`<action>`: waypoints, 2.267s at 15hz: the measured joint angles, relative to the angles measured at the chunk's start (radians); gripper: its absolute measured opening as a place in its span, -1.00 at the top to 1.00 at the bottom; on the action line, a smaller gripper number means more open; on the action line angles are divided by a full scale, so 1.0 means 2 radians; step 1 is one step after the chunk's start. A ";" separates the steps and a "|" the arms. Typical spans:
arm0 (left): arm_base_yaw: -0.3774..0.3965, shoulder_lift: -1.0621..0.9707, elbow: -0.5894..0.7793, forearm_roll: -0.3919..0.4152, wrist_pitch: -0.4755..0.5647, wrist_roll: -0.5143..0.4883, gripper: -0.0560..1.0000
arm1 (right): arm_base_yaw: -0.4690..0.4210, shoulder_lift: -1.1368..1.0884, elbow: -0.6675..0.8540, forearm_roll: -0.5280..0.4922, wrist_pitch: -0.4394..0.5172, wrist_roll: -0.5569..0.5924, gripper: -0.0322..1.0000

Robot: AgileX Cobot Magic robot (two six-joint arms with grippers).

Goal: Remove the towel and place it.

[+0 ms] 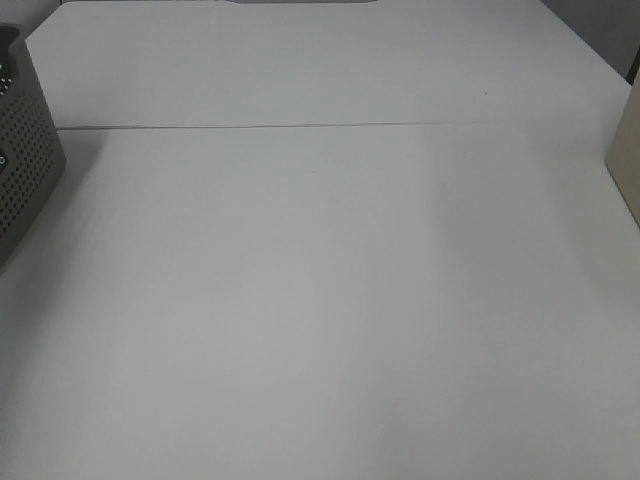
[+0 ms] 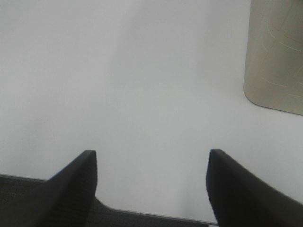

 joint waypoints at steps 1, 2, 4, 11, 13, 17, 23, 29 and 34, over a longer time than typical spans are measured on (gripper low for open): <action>-0.023 0.001 -0.015 0.024 -0.008 0.000 0.89 | 0.000 0.000 0.000 0.000 0.000 0.000 -0.31; -0.045 0.005 -0.028 0.041 -0.012 0.000 0.89 | 0.000 0.000 0.000 0.000 0.000 0.000 -0.31; -0.083 0.012 -0.042 0.052 -0.014 0.000 0.89 | 0.000 0.000 0.000 0.000 0.000 0.000 -0.31; -0.219 0.043 -0.043 0.154 0.042 -0.008 0.89 | 0.000 0.020 -0.016 0.045 -0.015 -0.025 -0.30; -0.248 0.048 -0.043 0.183 0.042 -0.008 0.89 | 0.000 0.082 -0.023 0.123 -0.028 -0.093 -0.28; -0.276 0.049 -0.022 0.205 0.035 -0.018 0.89 | 0.000 0.242 -0.023 0.306 -0.103 -0.301 -0.27; -0.277 0.049 0.010 0.253 -0.064 -0.040 0.89 | 0.000 0.469 -0.024 0.653 -0.134 -0.736 -0.27; -0.277 0.049 0.010 0.358 -0.128 -0.119 0.89 | 0.003 0.645 -0.030 0.848 -0.113 -0.936 -0.27; -0.277 0.049 0.010 0.382 -0.128 -0.135 0.89 | 0.109 0.740 -0.092 0.853 -0.159 -0.948 -0.27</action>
